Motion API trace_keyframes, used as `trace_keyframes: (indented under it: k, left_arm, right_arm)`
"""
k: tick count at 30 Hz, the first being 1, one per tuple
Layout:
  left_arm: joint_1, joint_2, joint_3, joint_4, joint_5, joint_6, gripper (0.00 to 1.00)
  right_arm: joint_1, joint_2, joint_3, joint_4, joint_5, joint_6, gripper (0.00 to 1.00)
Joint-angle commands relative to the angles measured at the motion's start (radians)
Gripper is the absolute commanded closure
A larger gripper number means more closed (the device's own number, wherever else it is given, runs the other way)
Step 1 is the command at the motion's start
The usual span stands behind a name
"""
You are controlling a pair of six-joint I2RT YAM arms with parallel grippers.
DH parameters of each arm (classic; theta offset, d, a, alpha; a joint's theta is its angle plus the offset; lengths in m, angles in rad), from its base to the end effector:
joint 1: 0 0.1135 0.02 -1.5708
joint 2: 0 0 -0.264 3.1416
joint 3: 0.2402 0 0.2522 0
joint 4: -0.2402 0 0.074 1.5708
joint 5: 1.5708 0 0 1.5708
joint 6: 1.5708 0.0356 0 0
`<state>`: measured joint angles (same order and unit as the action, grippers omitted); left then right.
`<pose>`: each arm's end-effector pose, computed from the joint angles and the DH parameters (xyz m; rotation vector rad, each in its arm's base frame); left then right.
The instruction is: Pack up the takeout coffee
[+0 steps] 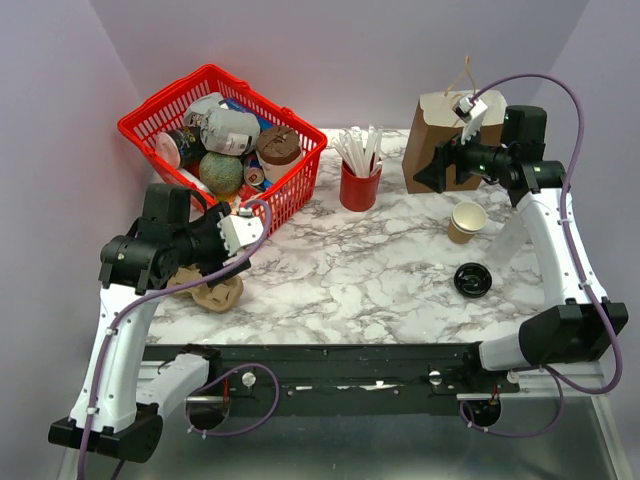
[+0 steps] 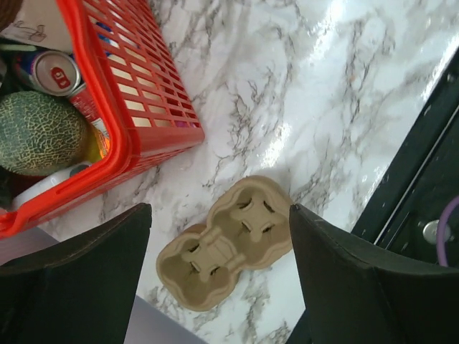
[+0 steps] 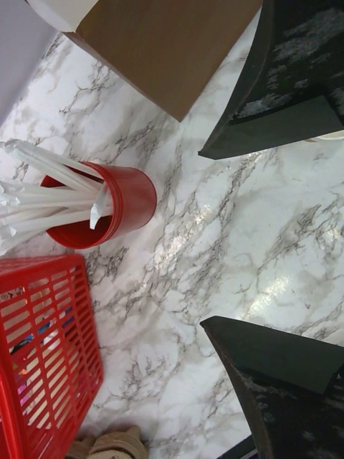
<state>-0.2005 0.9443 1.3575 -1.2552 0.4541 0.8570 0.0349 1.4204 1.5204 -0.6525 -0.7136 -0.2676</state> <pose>0.1302 -0.0424 0.4016 1.3392 1.8892 -0.2208 0.3031 0.0339 0.4057 -0.7085 1.9031 0.6072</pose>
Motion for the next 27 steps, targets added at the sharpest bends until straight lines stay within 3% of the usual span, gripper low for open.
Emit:
trace_keyframes:
  k: [1, 7, 9, 13, 16, 27]
  left_arm:
    - [0.001, 0.022, -0.038, -0.237, 0.006, 0.244, 0.15]
    - [0.001, 0.017, -0.118, -0.147, 0.064, 0.252, 0.15]
    - [0.0, 0.024, -0.139, -0.119, 0.1, 0.228, 0.15]
    - [0.001, 0.039, -0.162, -0.055, 0.126, 0.188, 0.15]
    - [0.0, 0.039, -0.184, -0.015, 0.149, 0.154, 0.15]
    - [-0.005, 0.002, -0.248, 0.117, 0.161, 0.05, 0.14]
  right_arm:
    - [0.003, -0.009, 0.017, -0.022, -0.07, -0.021, 0.0]
    - [0.003, -0.021, -0.002, -0.077, -0.011, -0.111, 0.04]
    - [0.002, 0.0, 0.026, -0.12, 0.031, -0.174, 0.15]
    - [0.003, 0.061, 0.069, -0.301, 0.113, -0.268, 0.24]
    - [0.003, 0.075, 0.014, -0.352, 0.233, -0.298, 0.3]
    - [0.002, 0.192, -0.057, -0.372, 0.534, -0.351, 0.45]
